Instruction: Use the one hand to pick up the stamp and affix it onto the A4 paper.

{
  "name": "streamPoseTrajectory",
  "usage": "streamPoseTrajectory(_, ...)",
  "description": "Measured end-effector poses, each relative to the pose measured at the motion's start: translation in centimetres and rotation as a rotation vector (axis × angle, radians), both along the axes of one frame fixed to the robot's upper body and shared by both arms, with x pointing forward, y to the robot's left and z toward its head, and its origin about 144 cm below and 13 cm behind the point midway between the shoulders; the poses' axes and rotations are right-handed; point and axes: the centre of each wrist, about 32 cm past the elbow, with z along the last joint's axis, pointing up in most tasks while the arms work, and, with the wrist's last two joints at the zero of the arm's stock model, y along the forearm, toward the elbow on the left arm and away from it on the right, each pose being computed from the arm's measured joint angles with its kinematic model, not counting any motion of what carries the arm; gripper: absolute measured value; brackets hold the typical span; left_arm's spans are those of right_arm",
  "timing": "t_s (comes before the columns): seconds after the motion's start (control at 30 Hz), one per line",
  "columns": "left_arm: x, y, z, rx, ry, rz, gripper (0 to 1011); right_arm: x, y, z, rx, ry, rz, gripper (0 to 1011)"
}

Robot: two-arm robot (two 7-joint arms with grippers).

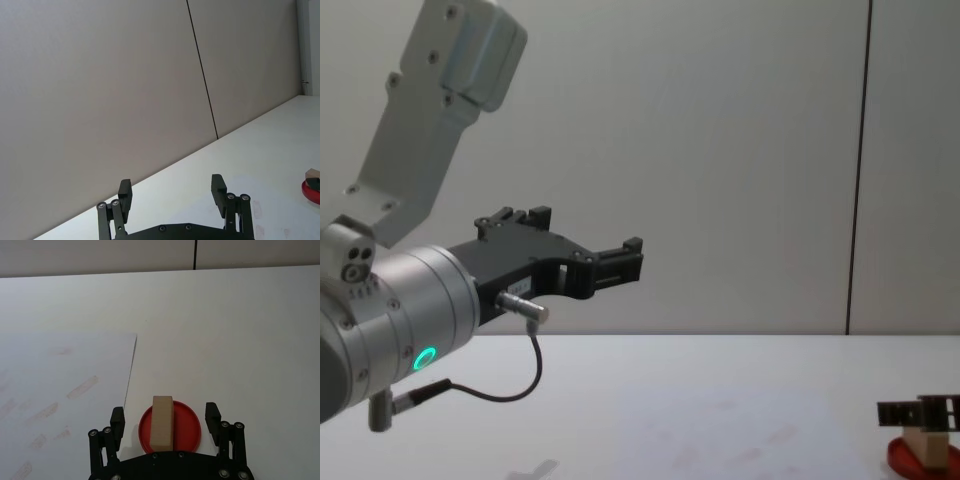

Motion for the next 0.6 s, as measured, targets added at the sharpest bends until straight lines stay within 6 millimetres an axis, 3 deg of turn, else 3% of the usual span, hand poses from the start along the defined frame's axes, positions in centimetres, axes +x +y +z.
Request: streamPoseTrajectory(0.6,0.00,0.00,0.00,0.000,0.000,0.000,1002,0.63,0.26,-0.53,-0.003,0.020,-0.004,998)
